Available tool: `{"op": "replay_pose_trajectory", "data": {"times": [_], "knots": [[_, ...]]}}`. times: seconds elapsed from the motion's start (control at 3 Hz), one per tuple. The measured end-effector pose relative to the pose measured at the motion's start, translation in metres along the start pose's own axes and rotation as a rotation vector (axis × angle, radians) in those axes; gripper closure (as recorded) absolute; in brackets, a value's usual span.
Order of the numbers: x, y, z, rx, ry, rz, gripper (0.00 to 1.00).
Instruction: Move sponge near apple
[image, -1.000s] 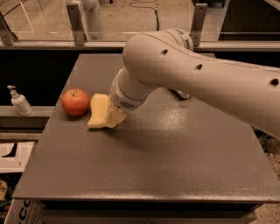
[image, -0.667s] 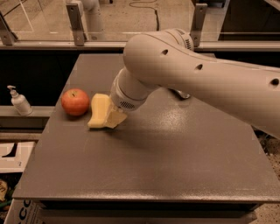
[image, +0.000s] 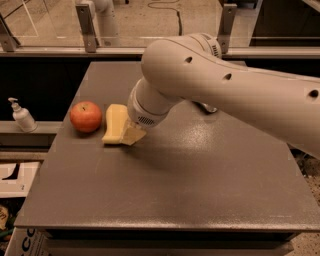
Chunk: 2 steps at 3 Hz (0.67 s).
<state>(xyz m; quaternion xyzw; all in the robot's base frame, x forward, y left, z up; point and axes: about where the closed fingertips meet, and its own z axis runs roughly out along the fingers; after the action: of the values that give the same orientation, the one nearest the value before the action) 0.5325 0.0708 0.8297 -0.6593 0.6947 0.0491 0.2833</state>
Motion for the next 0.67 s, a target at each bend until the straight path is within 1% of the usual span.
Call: {"op": "replay_pose_trajectory", "data": {"times": [0.33, 0.67], "knots": [[0.0078, 0.0102, 0.0039, -0.016, -0.016, 0.029, 0.0], [0.0074, 0.0109, 0.0018, -0.019, -0.019, 0.035, 0.0]]}}
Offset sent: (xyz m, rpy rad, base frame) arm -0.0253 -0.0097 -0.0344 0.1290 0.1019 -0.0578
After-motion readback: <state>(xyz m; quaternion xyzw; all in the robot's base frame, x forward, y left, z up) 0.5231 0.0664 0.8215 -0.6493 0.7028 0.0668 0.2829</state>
